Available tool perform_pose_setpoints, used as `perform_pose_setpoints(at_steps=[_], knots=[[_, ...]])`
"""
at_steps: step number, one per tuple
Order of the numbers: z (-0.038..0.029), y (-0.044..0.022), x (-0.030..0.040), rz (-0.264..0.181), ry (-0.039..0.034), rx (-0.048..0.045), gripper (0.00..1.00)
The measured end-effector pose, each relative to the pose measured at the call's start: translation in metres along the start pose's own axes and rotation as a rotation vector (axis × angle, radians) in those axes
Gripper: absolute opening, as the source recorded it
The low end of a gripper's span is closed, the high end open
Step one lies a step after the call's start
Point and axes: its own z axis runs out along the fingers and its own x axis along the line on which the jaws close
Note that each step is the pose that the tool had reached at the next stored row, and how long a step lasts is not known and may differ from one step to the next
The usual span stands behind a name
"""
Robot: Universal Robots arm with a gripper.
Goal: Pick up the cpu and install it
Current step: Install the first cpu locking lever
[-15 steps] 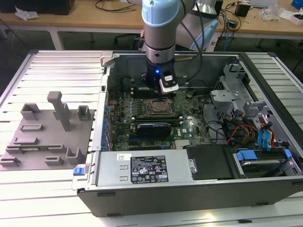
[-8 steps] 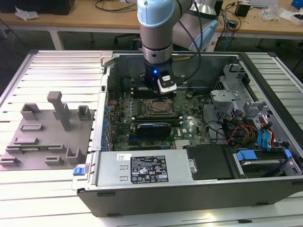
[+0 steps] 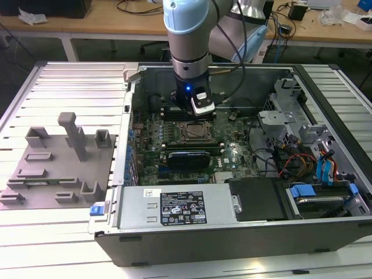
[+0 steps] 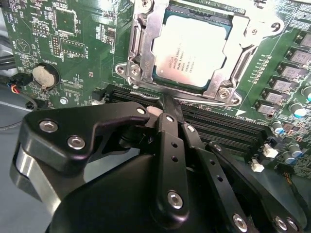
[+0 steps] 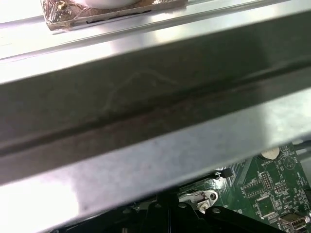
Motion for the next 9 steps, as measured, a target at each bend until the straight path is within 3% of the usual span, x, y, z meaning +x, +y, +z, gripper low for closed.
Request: perform_pose_setpoints(at_steps=[2,9], knots=[[0.0002,-0.0003,0.0008,-0.001,-0.0038,-0.0013,0.11],[0.0012,-0.0006,0.0012,-0.002,-0.0049,-0.0002,0.11]])
